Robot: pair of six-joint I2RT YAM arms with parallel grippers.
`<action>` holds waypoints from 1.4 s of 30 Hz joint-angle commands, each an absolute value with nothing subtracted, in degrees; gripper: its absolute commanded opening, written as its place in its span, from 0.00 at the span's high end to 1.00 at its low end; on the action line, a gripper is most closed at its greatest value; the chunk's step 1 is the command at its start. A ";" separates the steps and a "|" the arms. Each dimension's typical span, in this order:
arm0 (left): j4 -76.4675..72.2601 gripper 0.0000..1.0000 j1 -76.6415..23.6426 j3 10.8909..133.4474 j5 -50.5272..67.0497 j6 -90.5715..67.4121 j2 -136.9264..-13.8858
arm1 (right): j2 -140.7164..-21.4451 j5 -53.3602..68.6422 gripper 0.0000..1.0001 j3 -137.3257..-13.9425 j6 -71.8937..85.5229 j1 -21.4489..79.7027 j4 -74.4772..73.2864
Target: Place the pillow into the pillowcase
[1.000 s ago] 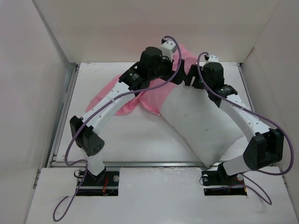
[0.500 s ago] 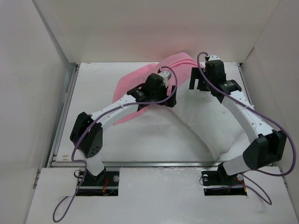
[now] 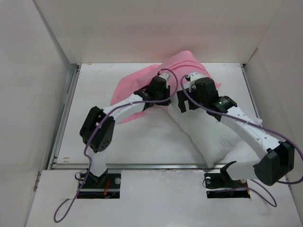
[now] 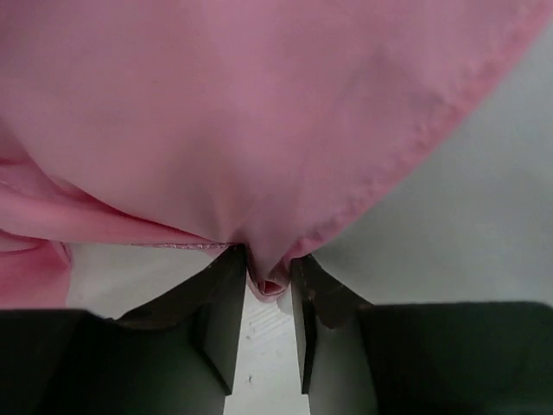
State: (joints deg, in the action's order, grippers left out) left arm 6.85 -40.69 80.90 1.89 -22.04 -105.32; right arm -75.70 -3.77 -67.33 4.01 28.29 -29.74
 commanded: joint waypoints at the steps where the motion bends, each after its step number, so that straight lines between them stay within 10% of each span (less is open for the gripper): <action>1: 5.79 0.79 -38.24 85.51 0.87 -22.50 -107.66 | -76.19 -6.15 0.00 -66.53 0.53 29.44 -24.35; 4: 5.80 1.00 -37.62 85.52 1.41 -22.50 -108.19 | -80.50 -7.38 0.00 -67.06 -0.08 30.06 -23.82; 12: 5.63 1.00 -37.62 77.44 3.33 -20.92 -99.50 | -92.80 -8.71 0.10 -70.13 -0.70 30.06 -16.80; 15: 5.63 1.00 -37.62 76.03 4.75 -20.21 -96.25 | -95.19 -11.76 0.99 -72.85 3.14 30.06 -11.54; 42: 5.55 1.00 -45.88 91.76 26.09 -16.87 -90.08 | -85.69 1.41 1.00 -68.30 25.31 34.28 9.49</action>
